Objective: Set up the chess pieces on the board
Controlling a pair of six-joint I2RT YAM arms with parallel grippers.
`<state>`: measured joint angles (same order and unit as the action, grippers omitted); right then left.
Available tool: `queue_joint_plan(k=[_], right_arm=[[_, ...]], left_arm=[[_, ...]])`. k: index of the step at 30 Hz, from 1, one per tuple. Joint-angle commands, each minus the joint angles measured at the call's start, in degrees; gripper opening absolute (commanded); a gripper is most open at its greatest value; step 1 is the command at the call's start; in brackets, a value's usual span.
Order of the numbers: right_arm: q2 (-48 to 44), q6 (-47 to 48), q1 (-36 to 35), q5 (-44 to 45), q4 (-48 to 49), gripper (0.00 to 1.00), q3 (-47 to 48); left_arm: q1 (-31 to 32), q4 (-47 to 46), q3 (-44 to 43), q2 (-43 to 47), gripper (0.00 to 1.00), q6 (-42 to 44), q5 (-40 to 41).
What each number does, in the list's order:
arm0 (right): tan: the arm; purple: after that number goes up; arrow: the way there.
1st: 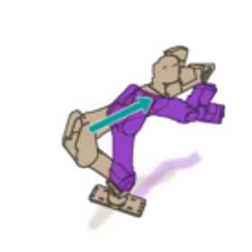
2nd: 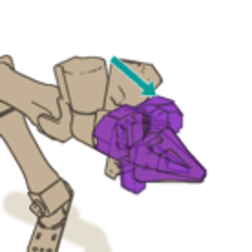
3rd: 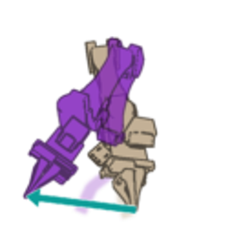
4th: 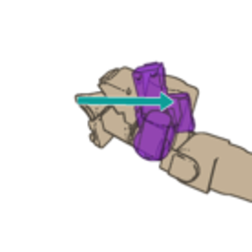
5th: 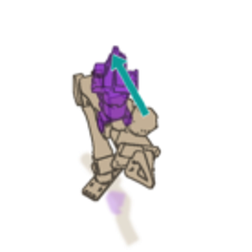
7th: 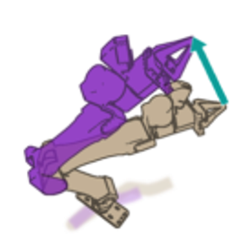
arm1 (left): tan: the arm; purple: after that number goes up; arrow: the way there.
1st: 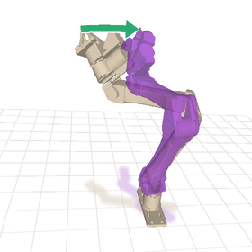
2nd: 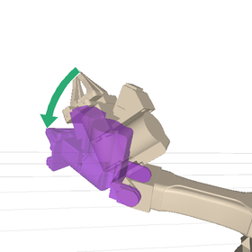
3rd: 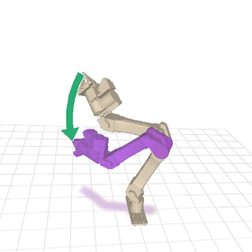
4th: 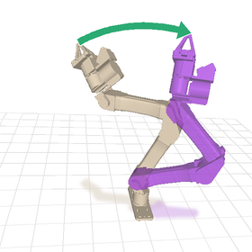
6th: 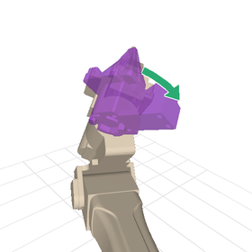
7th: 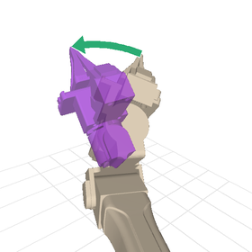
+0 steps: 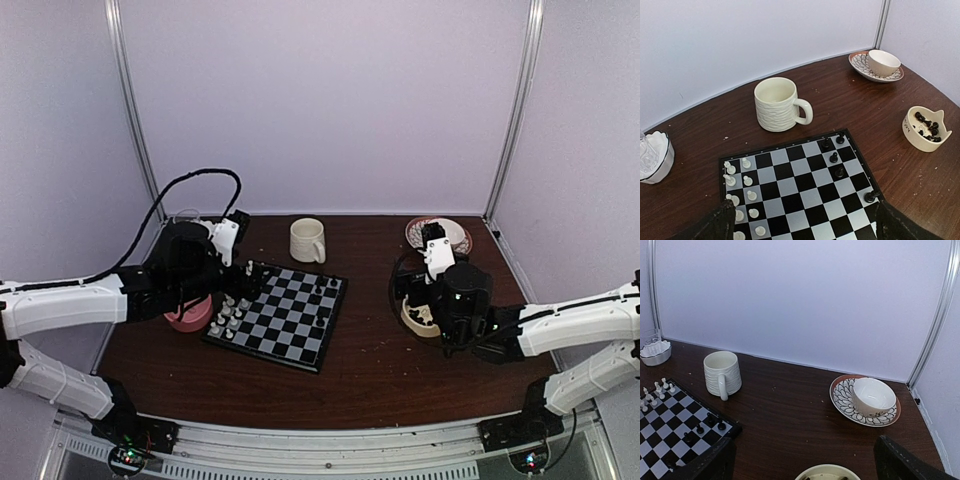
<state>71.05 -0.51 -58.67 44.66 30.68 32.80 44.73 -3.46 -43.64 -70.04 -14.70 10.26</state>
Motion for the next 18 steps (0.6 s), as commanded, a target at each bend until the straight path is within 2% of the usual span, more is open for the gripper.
queue_joint_plan(k=[1,8,11,15,18], right_arm=[[-0.84,-3.23,1.83,1.79,-0.92,0.99,-1.72],[-0.65,-1.81,1.87,-0.74,-1.90,1.00,0.29],[-0.16,1.25,1.85,0.00,1.20,0.99,-0.25],[0.28,-2.57,1.98,-3.60,-7.41,1.00,3.31],[0.61,-4.72,2.06,-2.68,-10.32,1.00,4.01]], left_arm=[[0.36,-2.48,-2.25,-1.46,0.97,-0.35,-1.39],[0.53,-2.18,-2.51,-1.70,0.98,-0.50,-1.50],[0.66,-1.99,-2.43,-1.73,0.97,-0.26,-0.49],[0.71,-2.42,-2.11,-2.18,0.97,-0.69,-0.10],[0.88,-2.81,-2.07,-3.24,0.98,-1.51,-0.32]])
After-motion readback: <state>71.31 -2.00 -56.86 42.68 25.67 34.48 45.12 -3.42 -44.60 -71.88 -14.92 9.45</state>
